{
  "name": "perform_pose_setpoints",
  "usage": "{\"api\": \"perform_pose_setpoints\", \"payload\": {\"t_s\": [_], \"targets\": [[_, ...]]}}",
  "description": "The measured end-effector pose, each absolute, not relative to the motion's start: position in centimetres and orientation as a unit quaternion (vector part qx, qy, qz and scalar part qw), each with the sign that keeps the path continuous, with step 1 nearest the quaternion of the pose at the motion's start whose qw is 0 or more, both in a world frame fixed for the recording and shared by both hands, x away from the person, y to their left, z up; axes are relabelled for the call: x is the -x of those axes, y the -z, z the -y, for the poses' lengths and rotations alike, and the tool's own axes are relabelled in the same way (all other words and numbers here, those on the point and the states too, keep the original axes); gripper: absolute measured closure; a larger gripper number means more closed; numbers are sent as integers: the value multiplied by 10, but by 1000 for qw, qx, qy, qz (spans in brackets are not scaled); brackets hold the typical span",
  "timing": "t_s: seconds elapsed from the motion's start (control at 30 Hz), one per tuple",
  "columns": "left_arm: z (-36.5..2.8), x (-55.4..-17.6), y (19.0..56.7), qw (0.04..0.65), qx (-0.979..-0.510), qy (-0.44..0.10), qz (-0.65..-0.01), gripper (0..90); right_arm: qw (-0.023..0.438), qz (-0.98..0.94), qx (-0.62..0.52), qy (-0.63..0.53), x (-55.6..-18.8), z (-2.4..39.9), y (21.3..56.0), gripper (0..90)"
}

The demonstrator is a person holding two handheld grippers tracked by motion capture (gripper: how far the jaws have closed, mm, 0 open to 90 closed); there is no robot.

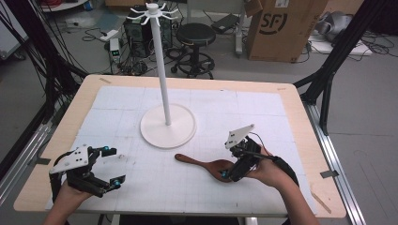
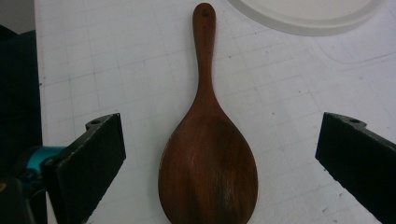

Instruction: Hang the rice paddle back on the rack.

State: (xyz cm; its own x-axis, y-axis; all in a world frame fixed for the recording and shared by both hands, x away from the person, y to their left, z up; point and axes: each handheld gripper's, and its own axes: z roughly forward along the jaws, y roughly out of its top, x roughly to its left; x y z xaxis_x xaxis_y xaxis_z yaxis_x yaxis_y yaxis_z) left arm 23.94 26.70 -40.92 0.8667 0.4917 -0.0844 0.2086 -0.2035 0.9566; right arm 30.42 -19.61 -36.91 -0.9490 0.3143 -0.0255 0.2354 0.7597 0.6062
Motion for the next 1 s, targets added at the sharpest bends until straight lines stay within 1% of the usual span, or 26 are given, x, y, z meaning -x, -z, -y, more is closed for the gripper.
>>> {"api": "perform_pose_setpoints", "payload": {"t_s": [0.5, 1.0], "targets": [[-267, -240, 409, 588, -766, -121, -229, 17, 51, -954, -141, -261, -313, 172, 378, 2], [-267, -240, 409, 588, -765, -122, -231, 17, 52, -970, -125, -201, -319, 142, 384, 3]]}}
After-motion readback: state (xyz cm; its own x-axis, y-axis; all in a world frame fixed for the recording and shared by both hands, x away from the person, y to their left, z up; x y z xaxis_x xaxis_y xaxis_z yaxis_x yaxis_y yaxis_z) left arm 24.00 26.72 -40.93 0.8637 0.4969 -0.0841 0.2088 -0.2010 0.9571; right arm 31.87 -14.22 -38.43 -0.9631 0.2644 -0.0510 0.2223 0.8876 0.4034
